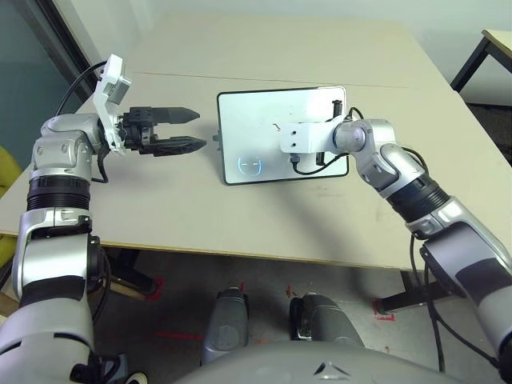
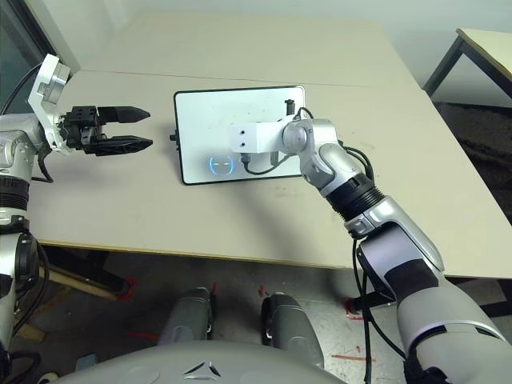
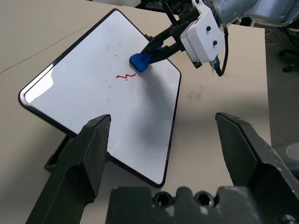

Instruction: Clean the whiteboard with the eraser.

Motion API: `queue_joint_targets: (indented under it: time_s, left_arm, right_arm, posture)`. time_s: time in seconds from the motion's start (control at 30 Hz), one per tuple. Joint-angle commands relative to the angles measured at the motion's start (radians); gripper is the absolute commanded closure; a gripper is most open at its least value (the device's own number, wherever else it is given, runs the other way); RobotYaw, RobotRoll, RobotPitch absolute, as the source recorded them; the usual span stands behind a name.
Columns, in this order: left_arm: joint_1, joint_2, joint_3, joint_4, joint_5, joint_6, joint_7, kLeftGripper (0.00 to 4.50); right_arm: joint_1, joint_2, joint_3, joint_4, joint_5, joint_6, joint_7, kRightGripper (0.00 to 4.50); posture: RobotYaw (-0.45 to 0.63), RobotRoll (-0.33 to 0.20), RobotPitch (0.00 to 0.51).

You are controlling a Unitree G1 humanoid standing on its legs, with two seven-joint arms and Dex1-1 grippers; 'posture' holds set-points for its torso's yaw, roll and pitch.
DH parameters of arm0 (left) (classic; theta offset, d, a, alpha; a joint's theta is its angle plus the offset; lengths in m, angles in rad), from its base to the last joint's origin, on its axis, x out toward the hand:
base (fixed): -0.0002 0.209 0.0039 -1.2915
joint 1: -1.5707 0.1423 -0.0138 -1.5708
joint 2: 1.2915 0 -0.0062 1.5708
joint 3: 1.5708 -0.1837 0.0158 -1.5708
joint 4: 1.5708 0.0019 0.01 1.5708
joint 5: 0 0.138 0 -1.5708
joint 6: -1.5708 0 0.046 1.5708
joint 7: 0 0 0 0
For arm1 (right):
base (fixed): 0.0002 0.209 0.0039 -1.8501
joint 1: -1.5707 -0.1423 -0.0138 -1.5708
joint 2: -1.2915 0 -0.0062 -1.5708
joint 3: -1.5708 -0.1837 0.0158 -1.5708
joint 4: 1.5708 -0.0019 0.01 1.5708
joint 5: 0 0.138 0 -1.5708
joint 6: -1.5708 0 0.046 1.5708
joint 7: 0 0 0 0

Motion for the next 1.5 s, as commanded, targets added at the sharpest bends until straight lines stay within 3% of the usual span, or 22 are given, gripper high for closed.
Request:
queue_joint_targets:
  time_s: [0.03, 0.67, 1.23, 1.5]
  left_arm:
    - [-0.003, 0.003, -0.004, -0.005, 0.004, -0.004, -0.001, 0.00]
    - [0.010, 0.003, 0.001, -0.020, -0.002, 0.001, 0.007, 0.00]
    - [0.008, -0.005, 0.000, -0.014, -0.004, -0.004, 0.010, 0.00]
    - [0.009, -0.006, 0.000, -0.016, -0.004, -0.001, 0.009, 0.00]
  right_arm:
    - [-0.013, 0.029, 0.022, 0.030, -0.010, 0.005, 0.002, 4.36]
    - [-0.104, 0.137, 0.018, 0.117, -0.015, -0.016, -0.026, 4.36]
    - [-0.085, 0.151, 0.009, 0.102, -0.008, -0.008, -0.055, 4.36]
    - [-0.043, 0.109, 0.032, 0.083, -0.023, -0.008, -0.007, 4.36]
  posture:
    - [0.29, 0.000, 0.048]
    - [0.30, 0.000, 0.052]
    - [0.29, 0.000, 0.051]
    - [0.29, 0.000, 0.050]
